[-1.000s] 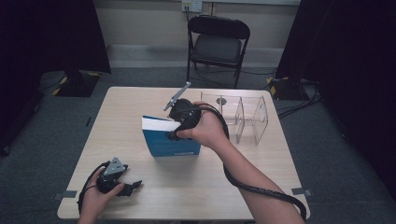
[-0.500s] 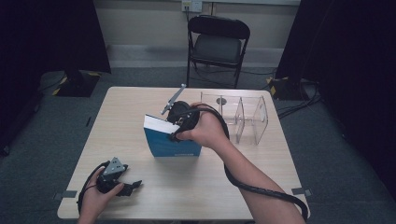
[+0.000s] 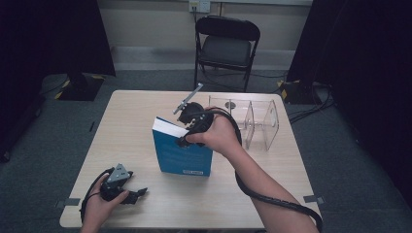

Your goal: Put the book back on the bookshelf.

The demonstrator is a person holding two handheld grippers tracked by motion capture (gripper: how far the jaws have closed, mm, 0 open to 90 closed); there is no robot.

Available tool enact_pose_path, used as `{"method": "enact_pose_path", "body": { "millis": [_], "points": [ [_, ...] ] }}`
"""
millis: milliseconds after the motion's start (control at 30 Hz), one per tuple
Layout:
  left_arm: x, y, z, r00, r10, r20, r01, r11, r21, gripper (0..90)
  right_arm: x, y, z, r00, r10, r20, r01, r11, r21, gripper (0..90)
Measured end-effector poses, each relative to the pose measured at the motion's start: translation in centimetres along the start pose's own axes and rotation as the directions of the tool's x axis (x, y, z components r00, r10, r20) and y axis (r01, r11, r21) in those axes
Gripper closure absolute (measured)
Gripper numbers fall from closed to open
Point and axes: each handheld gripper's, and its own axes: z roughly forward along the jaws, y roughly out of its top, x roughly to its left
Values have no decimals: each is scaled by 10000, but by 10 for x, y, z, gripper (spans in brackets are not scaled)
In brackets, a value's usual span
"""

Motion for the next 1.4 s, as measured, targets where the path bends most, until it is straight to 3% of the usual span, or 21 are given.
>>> {"method": "enact_pose_path", "body": {
  "millis": [267, 400, 667, 800, 1200, 1400],
  "points": [
    [0, 0, 0, 10000, 30, -9, -30, 10000, 29, 136, -5, -4, 0, 9984, -512, 260, 523, 9977, -438, 576],
    [0, 0, 0, 10000, 27, -11, -27, 10000, 28, 136, -4, -5, 1, 9980, -628, 56, 630, 9974, -354, 558],
    [0, 0, 0, 10000, 23, -11, -23, 10000, 28, 136, -9, -8, 3, 9928, -1136, 377, 1156, 9918, -554, 486],
    [0, 0, -1, 10000, 53, -14, -53, 10000, 52, 136, -11, -12, 3, 9973, -724, 145, 731, 9957, -562, 441],
    [0, 0, 0, 10000, 59, -14, -59, 10000, 52, 136, -20, -28, -4, 9977, -607, 294, 623, 9965, -563, 389],
    [0, 0, 0, 10000, 14, -46, -14, 10000, -32, 136, -24, -36, -4, 9964, -800, 269, 817, 9945, -657, 372]
  ]
}}
